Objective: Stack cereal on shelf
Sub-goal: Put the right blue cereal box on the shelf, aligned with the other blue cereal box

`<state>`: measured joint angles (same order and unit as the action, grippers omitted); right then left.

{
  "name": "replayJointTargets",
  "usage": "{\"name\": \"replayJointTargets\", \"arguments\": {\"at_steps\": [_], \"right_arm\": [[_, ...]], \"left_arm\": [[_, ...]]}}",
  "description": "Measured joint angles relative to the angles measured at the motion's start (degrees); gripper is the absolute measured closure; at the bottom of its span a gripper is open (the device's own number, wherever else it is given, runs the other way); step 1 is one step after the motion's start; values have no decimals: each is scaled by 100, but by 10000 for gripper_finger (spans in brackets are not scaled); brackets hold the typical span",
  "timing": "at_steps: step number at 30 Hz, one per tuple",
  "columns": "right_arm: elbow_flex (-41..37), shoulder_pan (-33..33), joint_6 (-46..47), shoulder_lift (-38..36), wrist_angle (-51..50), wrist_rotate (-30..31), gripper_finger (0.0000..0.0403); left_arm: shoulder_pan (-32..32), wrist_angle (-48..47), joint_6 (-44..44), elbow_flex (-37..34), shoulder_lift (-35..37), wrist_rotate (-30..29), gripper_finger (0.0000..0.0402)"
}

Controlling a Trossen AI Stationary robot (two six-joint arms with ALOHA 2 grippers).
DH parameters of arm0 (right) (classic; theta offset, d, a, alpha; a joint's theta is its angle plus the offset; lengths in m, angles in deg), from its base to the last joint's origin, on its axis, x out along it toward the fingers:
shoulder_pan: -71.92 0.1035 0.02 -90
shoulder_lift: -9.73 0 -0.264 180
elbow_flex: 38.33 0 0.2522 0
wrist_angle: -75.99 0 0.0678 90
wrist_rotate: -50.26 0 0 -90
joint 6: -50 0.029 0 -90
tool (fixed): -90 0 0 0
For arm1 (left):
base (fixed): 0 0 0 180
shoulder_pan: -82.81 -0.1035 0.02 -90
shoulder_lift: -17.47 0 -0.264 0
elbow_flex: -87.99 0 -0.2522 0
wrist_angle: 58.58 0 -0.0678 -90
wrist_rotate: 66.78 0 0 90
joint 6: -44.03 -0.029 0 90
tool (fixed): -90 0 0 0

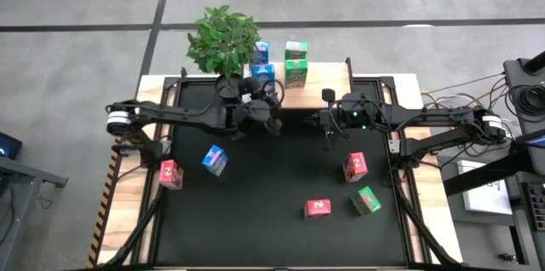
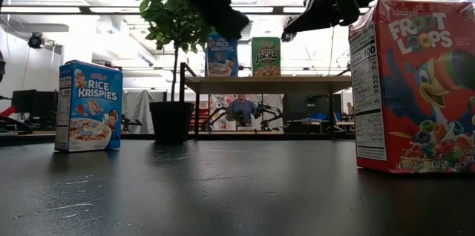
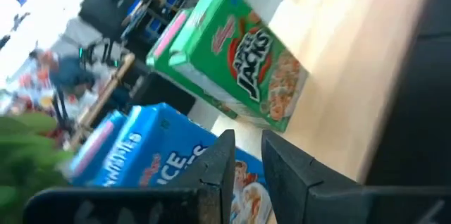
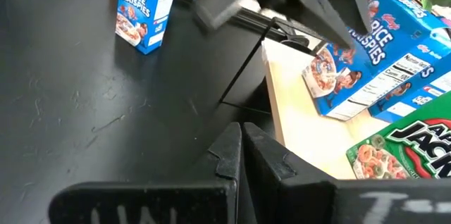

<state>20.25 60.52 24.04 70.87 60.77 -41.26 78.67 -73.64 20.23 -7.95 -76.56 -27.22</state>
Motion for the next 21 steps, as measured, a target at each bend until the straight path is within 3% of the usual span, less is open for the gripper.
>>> {"name": "replayJointTargets", "arguments": {"at_steps": [6, 13, 21], "right_arm": [[0, 0, 54, 0, 2, 0, 394], [0, 0, 55, 0, 2, 0, 394], [0, 0, 35, 0, 15, 0, 394]], "left_arm": [[267, -1114, -224, 7, 560, -2, 347], [-2, -2578, 642, -27, 874, -275, 347], [-457, -2652, 957, -144, 728, -261, 348]]}}
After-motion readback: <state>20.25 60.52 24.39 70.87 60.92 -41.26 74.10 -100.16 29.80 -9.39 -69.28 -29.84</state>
